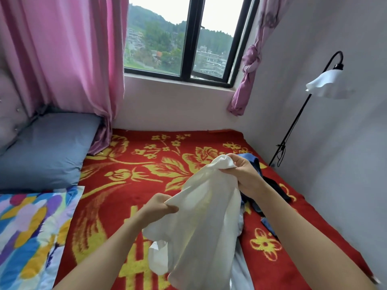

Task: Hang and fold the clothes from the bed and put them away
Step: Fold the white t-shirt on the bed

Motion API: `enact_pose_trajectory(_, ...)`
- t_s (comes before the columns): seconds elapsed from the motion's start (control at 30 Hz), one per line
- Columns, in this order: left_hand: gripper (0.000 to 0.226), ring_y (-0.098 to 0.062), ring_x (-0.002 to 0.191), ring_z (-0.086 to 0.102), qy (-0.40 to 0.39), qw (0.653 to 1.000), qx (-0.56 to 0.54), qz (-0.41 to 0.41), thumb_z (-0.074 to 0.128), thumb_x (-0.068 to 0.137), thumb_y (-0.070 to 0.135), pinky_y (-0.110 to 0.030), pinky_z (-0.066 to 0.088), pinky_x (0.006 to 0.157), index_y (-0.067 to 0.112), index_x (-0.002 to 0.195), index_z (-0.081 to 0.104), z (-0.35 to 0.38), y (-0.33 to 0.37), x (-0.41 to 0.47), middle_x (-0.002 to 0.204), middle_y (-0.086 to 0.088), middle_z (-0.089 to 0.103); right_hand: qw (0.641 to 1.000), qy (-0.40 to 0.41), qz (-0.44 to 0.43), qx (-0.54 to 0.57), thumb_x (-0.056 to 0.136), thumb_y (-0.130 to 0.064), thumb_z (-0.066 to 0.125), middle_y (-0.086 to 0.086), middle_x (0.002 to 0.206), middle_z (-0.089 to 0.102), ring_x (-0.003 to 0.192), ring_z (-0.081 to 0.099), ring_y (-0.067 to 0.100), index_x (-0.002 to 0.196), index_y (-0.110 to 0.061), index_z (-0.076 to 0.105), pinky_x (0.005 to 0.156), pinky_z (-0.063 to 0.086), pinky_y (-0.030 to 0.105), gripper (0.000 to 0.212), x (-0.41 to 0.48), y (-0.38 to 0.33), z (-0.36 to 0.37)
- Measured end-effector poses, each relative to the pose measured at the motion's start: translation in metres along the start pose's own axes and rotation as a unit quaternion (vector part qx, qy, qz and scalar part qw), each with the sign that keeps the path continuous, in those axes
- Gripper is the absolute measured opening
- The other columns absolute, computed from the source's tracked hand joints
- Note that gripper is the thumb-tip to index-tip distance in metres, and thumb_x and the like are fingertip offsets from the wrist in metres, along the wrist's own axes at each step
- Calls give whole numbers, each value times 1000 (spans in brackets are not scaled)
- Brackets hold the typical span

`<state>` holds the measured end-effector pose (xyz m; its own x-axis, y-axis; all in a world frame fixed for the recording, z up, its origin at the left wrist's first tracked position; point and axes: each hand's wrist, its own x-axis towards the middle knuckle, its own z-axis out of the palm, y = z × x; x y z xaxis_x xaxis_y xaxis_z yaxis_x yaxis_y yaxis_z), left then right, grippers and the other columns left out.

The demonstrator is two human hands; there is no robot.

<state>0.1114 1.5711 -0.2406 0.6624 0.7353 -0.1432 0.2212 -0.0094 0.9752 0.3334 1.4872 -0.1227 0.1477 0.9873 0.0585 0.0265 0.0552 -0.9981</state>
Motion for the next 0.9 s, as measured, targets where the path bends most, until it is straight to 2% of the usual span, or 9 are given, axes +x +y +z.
enact_pose_trajectory(0.1,17,-17,58,49,1,1000,3,19,69,69,8,-25,40,56,-4,71,58,-3,4,1,65,-8,52,998,63,6,-29,82,9,59,1,73,65,65,60,14,80,-10,59,59,49,25,19,-11,2,-17)
enact_pose_trajectory(0.23,41,-5,46,34,46,998,-3,49,67,75,-13,-15,31,45,11,57,38,-13,6,3,50,9,41,992,105,3,-68,80,10,62,4,72,63,64,59,14,76,-8,57,61,47,24,19,-25,8,-30)
enact_pose_trajectory(0.37,28,-19,59,46,24,997,-47,51,70,66,-11,-27,40,56,5,76,50,-25,12,-5,67,-13,52,991,118,0,-61,77,10,64,4,91,65,78,61,16,79,-8,61,73,48,26,18,-36,16,-32)
enact_pose_trajectory(0.47,42,-22,63,48,35,998,-4,58,62,74,-18,-27,42,60,13,102,56,-30,11,-9,69,-12,50,994,81,25,-65,77,5,64,5,71,54,63,50,14,67,-8,49,61,40,26,22,-41,19,-33)
enact_pose_trajectory(0.57,48,-16,64,51,79,992,35,90,58,72,-20,-19,42,59,17,102,63,-32,13,-13,71,-8,54,992,59,40,-100,81,5,63,7,67,41,58,41,16,65,-10,39,56,36,23,32,-41,23,-31)
enact_pose_trajectory(0.67,31,-15,73,58,67,993,59,78,63,71,-15,-23,46,66,5,93,70,-38,14,-15,82,-10,64,987,46,38,-148,81,4,65,10,71,46,65,45,20,71,-10,42,62,41,27,29,-40,28,-26)
enact_pose_trajectory(0.77,6,-12,60,57,18,996,80,25,75,76,8,-21,46,54,4,78,71,-44,10,-18,67,-3,62,989,12,47,-141,80,6,66,13,80,51,73,50,25,95,-13,48,72,46,34,30,-39,25,-27)
enact_pose_trajectory(0.83,15,-13,56,60,5,997,82,-9,76,79,20,-22,47,53,7,72,72,-50,4,-21,63,-3,65,980,-5,48,-191,79,0,69,11,81,46,73,47,20,118,-21,49,77,45,28,49,-38,22,-31)
enact_pose_trajectory(0.9,13,-15,58,64,-8,998,63,-23,77,77,21,-24,50,55,13,68,75,-54,0,-28,67,-5,69,961,-3,42,-272,81,-12,70,6,78,40,66,41,8,129,-22,51,70,41,14,53,-36,20,-34)
